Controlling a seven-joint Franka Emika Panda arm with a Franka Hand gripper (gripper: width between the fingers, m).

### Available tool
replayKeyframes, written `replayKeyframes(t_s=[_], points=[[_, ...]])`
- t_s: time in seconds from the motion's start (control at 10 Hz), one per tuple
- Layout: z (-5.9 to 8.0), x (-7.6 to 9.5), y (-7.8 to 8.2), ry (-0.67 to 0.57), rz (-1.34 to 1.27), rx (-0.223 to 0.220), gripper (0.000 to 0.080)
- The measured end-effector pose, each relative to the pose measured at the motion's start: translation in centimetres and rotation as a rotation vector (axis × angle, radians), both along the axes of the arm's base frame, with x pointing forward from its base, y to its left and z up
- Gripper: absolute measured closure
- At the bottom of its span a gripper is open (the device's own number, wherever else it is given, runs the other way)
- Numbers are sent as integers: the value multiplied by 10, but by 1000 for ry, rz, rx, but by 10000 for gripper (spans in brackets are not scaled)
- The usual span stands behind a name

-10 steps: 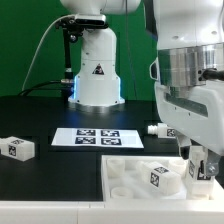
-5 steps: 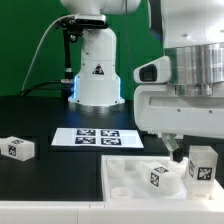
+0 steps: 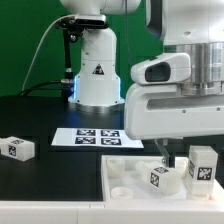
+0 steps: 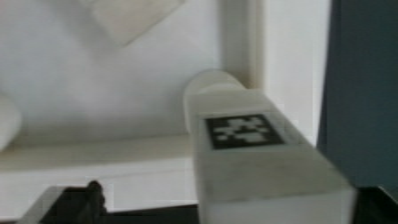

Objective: Assemble one leg

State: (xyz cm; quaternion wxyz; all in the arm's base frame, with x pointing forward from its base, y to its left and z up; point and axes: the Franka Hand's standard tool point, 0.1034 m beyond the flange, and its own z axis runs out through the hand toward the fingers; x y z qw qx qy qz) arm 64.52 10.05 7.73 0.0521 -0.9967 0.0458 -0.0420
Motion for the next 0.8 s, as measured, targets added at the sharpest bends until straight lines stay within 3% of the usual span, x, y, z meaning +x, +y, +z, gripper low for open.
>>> replayKeyframes(t_s=[0.2, 0.3, 0.4, 0.8], points=[[0, 0, 0, 4, -36, 3, 445], [0, 0, 0, 11, -112, 11, 445], [0, 0, 0, 20, -194, 18, 514], [-1, -2, 1, 65, -612, 49, 514]])
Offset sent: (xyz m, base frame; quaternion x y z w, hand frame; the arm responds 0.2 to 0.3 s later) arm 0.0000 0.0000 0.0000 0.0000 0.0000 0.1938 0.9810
